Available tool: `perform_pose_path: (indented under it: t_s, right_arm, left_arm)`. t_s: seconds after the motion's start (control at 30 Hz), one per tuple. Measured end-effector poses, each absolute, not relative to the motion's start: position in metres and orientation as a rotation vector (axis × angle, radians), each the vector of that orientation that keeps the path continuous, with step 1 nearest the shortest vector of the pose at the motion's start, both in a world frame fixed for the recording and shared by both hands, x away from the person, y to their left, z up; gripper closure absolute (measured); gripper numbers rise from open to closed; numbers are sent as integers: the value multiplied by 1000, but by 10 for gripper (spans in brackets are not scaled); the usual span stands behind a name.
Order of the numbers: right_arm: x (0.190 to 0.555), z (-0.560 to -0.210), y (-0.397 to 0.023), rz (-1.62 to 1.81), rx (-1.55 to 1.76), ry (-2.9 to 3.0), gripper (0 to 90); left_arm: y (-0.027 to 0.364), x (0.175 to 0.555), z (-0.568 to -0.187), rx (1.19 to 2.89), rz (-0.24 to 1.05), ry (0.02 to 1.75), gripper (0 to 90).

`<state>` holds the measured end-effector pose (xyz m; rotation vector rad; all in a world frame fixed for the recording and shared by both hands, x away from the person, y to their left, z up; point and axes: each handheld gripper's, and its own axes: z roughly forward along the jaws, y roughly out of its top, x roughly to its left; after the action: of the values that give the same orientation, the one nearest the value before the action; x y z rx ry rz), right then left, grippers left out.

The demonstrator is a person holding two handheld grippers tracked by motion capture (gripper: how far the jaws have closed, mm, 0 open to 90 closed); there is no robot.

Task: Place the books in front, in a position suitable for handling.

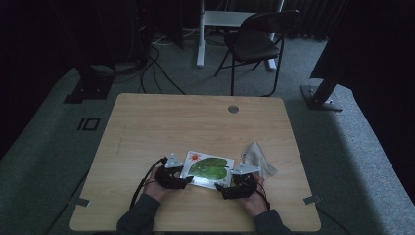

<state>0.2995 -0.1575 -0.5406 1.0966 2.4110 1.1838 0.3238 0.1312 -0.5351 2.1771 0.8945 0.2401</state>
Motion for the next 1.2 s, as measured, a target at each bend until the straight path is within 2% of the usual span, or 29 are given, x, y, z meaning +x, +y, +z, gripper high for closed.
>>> perform_pose_path:
  t_s: [1.2]
  right_arm:
    - [312,-542,-158,1231,1080,2414,110]
  left_arm:
    - [136,307,-535,2178,238,879,401]
